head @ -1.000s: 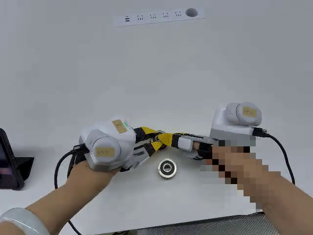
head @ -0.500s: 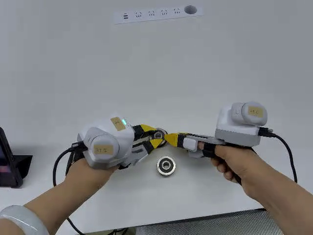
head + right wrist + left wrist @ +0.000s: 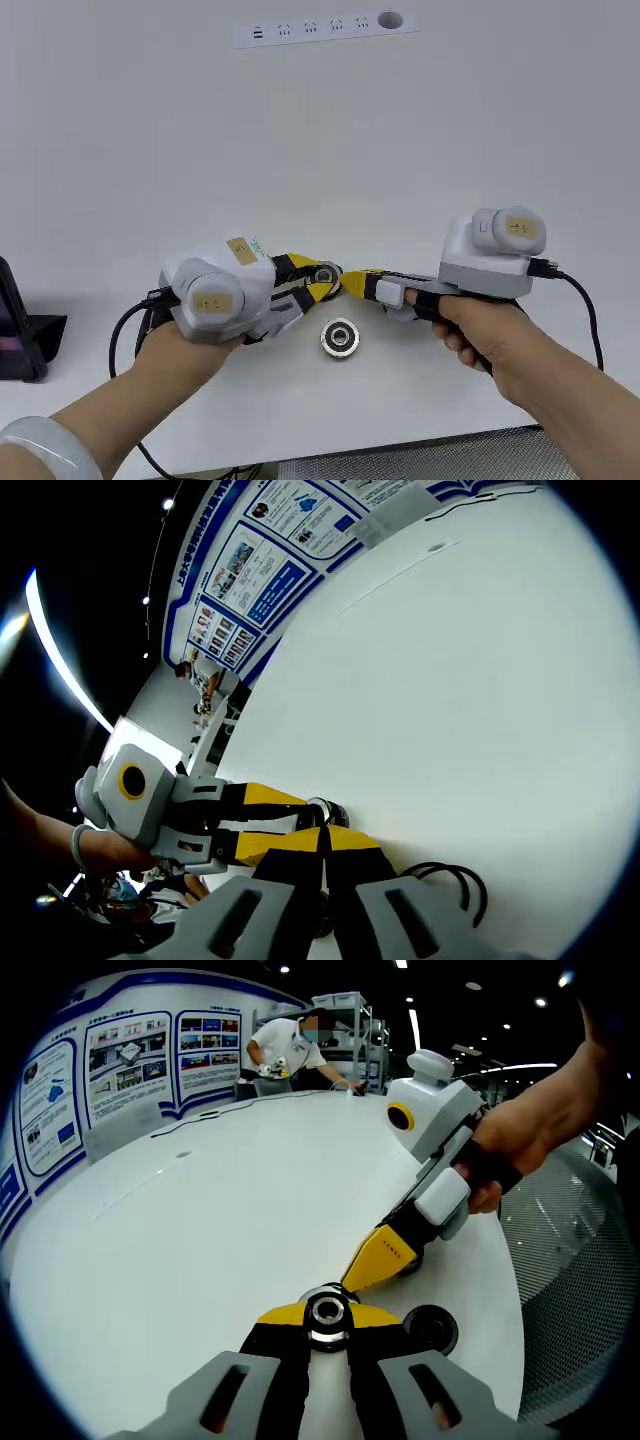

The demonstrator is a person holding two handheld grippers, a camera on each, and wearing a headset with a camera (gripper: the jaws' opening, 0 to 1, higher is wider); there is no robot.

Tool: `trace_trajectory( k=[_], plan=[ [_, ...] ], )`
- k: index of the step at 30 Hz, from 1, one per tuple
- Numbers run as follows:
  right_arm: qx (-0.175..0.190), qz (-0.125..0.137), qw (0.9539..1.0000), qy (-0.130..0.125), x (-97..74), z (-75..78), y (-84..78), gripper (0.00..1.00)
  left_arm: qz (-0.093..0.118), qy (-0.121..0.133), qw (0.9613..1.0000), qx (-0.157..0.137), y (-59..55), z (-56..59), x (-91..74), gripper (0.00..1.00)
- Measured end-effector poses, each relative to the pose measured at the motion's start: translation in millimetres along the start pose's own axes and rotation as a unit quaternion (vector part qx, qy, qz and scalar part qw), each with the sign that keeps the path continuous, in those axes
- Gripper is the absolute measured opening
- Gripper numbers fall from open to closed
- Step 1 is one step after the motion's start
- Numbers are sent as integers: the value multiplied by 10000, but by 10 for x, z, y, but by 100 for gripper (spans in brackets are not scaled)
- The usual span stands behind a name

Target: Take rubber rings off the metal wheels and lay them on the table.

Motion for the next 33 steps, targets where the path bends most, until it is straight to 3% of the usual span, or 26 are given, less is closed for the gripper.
trace_trajectory(
  k=[33],
  plan=[
    [-126,-3,9993,341,-33,-168,-1,2,-18,0,10000,68,-6,-3,4,13]
  ],
)
Point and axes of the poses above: the centre of the closed fingertips' face, and the gripper's own axes: x roughly forward along the fingers, z roughly to its right, y roughly out of its top, the point moved 9 cm from there along -x, roughly backward along the fingers, and after that the axes turned 7 degrees about x, right-handed, at the moved point
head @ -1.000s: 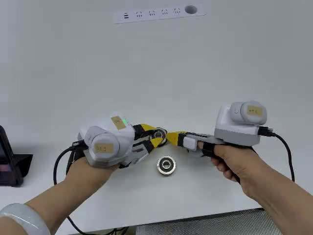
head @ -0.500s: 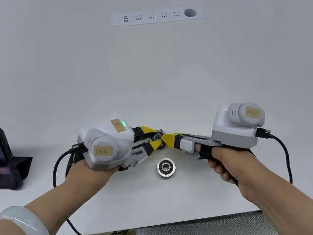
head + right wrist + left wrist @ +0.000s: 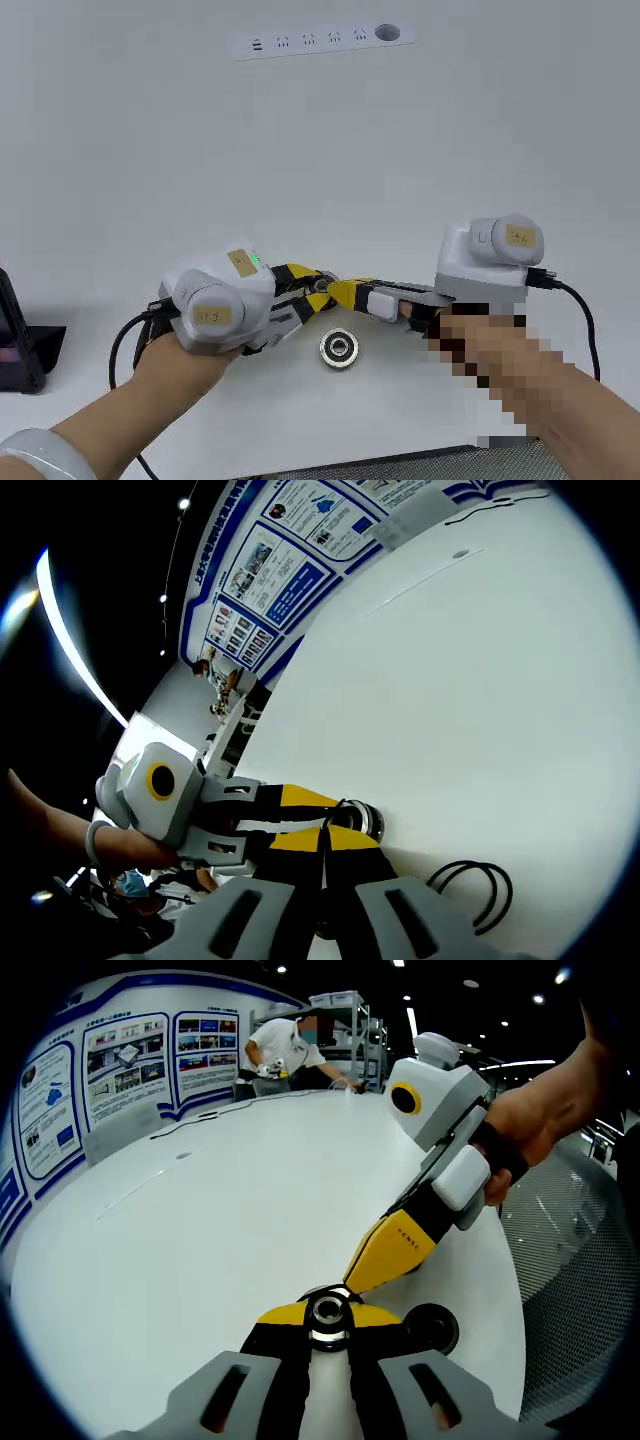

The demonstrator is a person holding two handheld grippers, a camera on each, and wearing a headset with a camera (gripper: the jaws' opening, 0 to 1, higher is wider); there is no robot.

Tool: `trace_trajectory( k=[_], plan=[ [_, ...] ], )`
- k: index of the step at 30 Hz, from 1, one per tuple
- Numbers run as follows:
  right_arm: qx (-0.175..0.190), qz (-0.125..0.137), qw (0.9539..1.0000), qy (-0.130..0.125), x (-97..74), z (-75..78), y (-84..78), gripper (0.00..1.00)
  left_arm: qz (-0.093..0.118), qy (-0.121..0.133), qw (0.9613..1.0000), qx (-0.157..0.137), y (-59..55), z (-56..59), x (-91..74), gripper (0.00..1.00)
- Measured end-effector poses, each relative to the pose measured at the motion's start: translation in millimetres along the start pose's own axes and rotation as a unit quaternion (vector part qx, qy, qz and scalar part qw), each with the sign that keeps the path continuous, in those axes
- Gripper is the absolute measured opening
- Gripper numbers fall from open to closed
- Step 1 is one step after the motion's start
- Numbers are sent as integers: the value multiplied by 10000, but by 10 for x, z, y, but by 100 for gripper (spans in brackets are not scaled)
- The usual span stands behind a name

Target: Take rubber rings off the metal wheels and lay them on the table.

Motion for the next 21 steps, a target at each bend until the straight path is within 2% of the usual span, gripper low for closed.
trace_trajectory(
  k=[12,21],
  plan=[
    [33,54,9998,-170,15,52,0,2,-18,-7,9999,127,17,8,-3,14],
    [59,71,9997,-216,4,69,1,2,109,9,9997,221,32,12,-72,23]
  ],
)
Point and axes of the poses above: the centre of the closed fingertips' face, and the gripper's own axes: x roughly forward along the fingers, z roughly to its right, y roughly out of its top, the point moved 9 cm from there along -x, roughly backward along the fingers, and after that the axes turned 7 degrees about x, right-handed, at the moved point
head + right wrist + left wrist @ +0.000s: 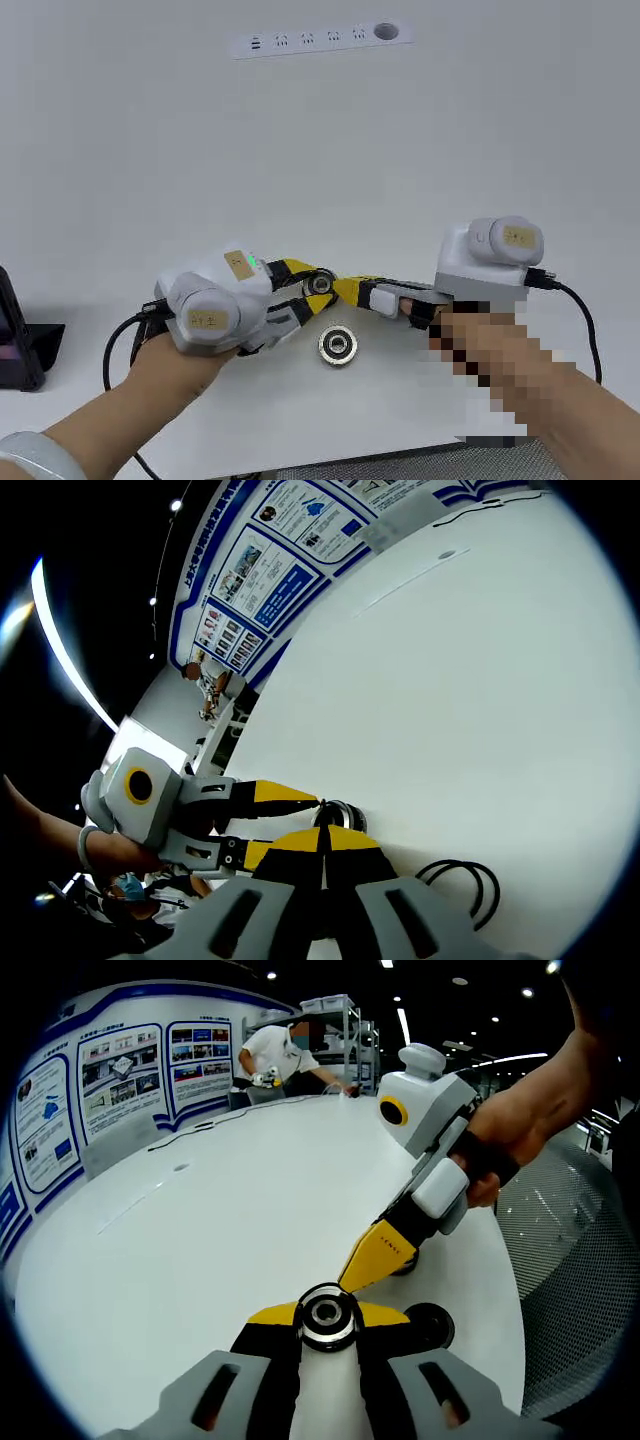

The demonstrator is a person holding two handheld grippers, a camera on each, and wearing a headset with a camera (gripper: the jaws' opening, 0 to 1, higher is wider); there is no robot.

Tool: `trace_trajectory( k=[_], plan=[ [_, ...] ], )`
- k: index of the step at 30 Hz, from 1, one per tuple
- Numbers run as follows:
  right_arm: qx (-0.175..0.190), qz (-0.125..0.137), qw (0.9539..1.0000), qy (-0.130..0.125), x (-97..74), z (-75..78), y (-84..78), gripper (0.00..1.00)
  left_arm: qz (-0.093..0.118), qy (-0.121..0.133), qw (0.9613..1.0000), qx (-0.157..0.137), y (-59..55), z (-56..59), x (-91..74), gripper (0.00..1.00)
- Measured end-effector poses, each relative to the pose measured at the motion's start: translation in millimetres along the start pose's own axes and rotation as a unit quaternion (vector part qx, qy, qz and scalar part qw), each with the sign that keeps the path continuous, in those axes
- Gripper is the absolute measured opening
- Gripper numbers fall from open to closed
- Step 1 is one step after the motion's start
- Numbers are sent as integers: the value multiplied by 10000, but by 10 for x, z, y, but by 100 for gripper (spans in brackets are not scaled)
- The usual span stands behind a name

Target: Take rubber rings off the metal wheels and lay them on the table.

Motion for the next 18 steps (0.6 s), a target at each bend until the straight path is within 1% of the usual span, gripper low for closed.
trace_trajectory(
  k=[5,9,11,14,18],
  plan=[
    [-4,2,10000,33,3,-17,6,2,-15,34,10000,-8,-30,-10,-29,27],
    [-6,19,10000,84,-5,-59,6,2,-51,59,10000,-31,-65,-15,-68,31],
    [0,21,9999,108,-7,-76,4,2,-29,61,10000,-72,-82,-16,-90,31],
    [-3,32,9999,131,-12,-92,3,2,-53,80,9999,-82,-109,-14,-120,33],
    [4,49,9998,170,-27,-124,1,2,-55,122,9998,-131,-138,-14,-153,38]
  ],
)
Point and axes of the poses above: the centre of the closed fingertips' face, and the gripper's own axes: x roughly forward along the fingers, z roughly to its right, y roughly out of its top, the point moved 9 cm from there along -x, roughly backward along the fingers, and after that the axes turned 7 degrees about x, right-handed, at the moved point
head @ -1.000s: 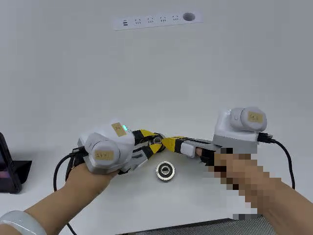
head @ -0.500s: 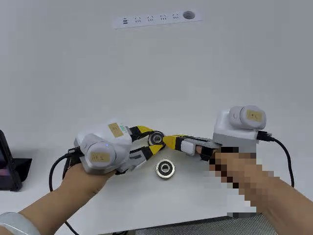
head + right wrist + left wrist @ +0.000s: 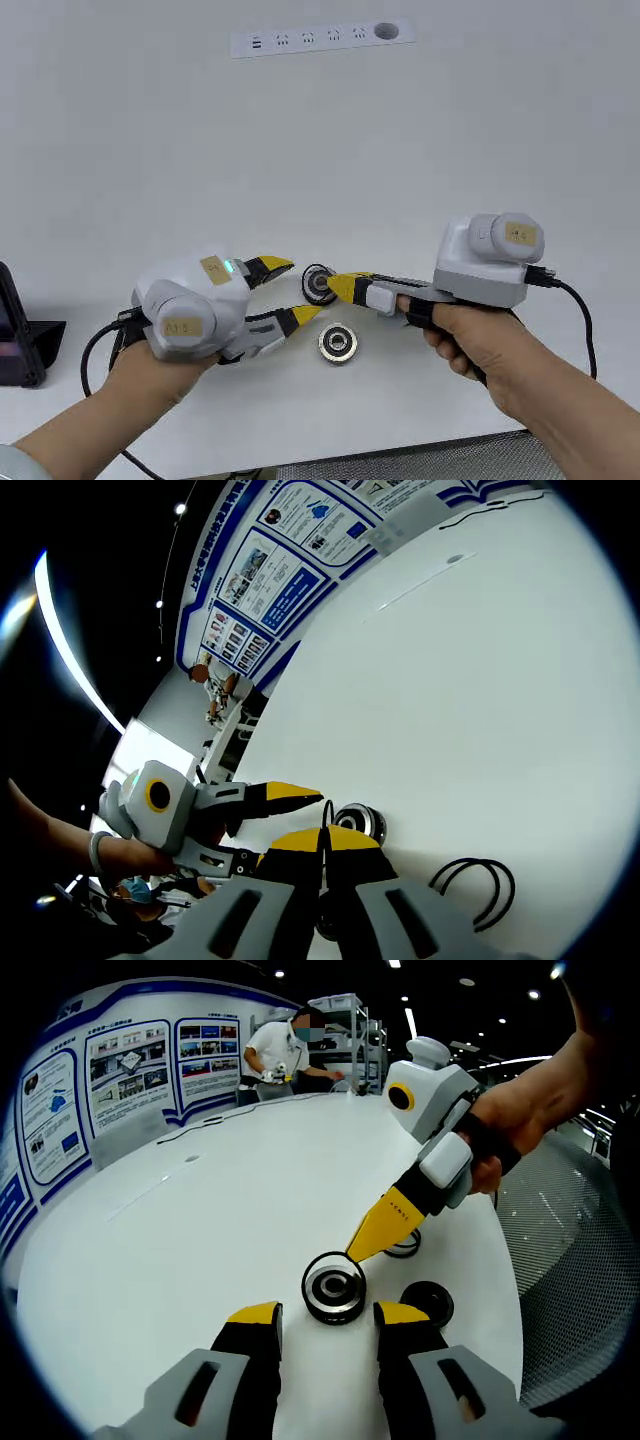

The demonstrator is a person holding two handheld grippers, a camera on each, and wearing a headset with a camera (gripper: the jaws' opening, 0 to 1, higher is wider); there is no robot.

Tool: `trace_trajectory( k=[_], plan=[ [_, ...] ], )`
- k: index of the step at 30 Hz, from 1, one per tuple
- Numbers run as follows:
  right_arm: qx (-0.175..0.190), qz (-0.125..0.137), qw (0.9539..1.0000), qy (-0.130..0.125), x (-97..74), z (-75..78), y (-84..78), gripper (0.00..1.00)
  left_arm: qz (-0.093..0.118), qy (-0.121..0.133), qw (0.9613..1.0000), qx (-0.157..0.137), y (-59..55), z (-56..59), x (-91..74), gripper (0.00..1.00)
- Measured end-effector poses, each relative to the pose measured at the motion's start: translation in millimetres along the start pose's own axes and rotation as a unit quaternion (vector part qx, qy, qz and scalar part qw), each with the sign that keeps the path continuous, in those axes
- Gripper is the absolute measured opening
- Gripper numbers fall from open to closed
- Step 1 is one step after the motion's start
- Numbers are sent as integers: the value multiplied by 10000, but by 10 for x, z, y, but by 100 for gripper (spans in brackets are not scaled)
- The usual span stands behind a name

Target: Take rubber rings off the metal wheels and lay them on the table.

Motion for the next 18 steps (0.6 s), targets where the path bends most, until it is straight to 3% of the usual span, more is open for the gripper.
trace_trajectory(
  k=[10,18],
  plan=[
    [45,77,9999,90,-89,-71,-38,2,48,52,9999,-124,-37,-1,-63,47],
    [-22,203,9998,41,-272,-120,-56,2,14,77,9997,-219,-81,-3,-97,52]
  ],
)
Point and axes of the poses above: the centre of the closed fingertips' face, and the gripper's own axes: x roughly forward along the fingers, z roughly to its right, y roughly out of its top, the point moved 9 cm from there along -x, roughly backward along the fingers, and after that the axes turned 7 degrees about x, right-handed, at the moved point
